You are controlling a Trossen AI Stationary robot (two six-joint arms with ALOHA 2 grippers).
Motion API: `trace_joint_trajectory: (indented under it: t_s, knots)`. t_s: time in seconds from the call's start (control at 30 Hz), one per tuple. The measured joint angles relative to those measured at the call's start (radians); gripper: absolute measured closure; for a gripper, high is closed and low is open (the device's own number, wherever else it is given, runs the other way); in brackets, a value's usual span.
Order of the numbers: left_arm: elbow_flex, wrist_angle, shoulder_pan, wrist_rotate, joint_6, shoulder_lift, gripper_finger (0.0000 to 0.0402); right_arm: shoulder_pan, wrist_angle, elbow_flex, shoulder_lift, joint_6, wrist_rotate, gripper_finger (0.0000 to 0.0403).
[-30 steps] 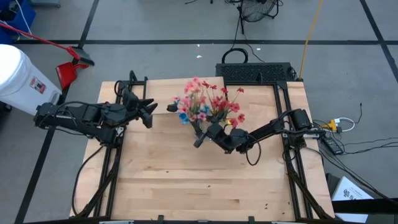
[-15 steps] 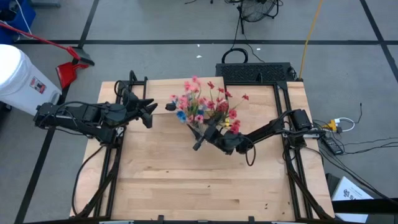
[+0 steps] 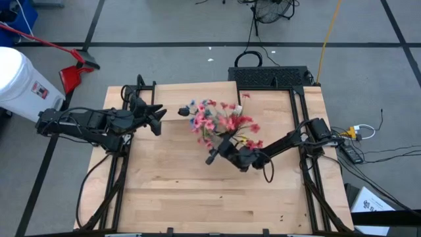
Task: Pick and place flowers into a vace then onto a shelf
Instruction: Put the pink flowers into the left transparent vase, then put the right transparent vase on the shelf
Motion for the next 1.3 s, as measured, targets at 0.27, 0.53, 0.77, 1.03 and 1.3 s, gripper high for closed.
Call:
trace_joint_trajectory:
  t_s: [0.27,0.53,0.77,1.03,1.3]
  knots:
    - [0.0,0.0,0.0,0.007,-0.004,0.011,0.0254,0.008,0.138,0.0,0.001,-0.085,0.041,0.0229]
    - [0.0,-0.001,0.0,0.009,-0.001,0.013,0.0254,0.015,0.196,0.001,0.0,-0.168,0.042,0.0233]
    - [0.0,-0.001,0.0,0.009,0.0,0.012,0.0254,0.014,0.008,0.019,-0.001,-0.126,0.068,0.023]
    - [0.0,-0.001,0.0,0.008,0.004,0.012,0.0254,0.013,-0.141,0.013,0.001,-0.289,0.016,0.0235]
    - [0.0,-0.001,0.0,0.009,0.008,0.012,0.0254,0.001,-0.052,0.015,0.003,-0.206,0.028,0.0238]
